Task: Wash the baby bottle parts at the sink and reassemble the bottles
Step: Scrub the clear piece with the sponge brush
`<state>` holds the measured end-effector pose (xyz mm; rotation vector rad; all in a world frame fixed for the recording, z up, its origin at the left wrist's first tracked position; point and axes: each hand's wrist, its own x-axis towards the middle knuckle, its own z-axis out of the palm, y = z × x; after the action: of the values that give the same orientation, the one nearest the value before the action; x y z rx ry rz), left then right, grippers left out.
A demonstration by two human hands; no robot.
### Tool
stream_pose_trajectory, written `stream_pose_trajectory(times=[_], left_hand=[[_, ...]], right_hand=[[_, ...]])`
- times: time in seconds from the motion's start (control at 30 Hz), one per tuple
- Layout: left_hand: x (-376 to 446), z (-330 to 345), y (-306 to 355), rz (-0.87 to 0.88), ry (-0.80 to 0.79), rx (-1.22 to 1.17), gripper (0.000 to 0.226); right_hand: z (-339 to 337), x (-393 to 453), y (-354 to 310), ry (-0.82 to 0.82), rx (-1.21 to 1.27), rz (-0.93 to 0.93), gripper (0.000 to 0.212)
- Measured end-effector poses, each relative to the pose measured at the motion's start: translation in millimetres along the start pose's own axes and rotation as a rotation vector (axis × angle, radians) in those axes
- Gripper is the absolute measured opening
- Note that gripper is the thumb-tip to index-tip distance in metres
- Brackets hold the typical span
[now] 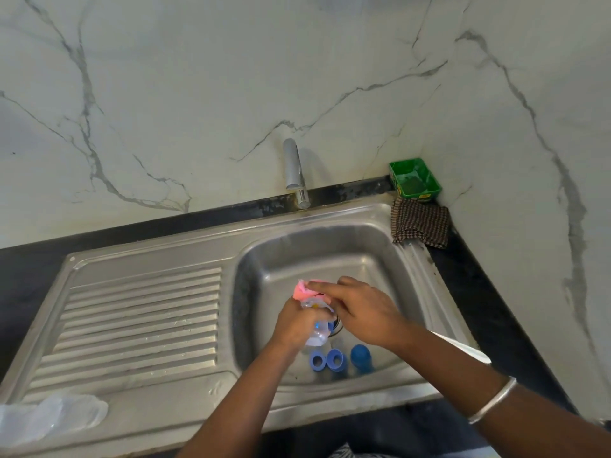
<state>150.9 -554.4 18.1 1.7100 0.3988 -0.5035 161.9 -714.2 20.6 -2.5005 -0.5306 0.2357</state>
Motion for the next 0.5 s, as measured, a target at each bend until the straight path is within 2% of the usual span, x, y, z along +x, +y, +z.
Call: stream_pose_trajectory(times=[0.07, 0.13, 0.23, 0.37, 0.5], left_hand=[[-4, -1, 5, -0.035, 0.020, -0.080, 0.037], [-7, -2, 8, -0.101, 0.021, -0.164, 0.052], [-10, 0, 13, -0.117, -0.028, -0.219, 0.063], [-13, 4, 18, -0.118, -0.069, -0.223, 0.043], [-16, 6, 18, -0.124, -0.040, -0.277, 0.040]], right_hand=[[-3, -4, 9, 0.024, 0.049, -0.003, 0.050], [-5, -8, 17, 0.034, 0.056, -0.006, 0.052], [-5, -8, 18, 0.052, 0.067, -0.015, 0.053], [-10, -3, 12, 0.074, 0.076, -0.049, 0.053], [-16, -7, 20, 0.101, 0.102, -0.052, 0.049]])
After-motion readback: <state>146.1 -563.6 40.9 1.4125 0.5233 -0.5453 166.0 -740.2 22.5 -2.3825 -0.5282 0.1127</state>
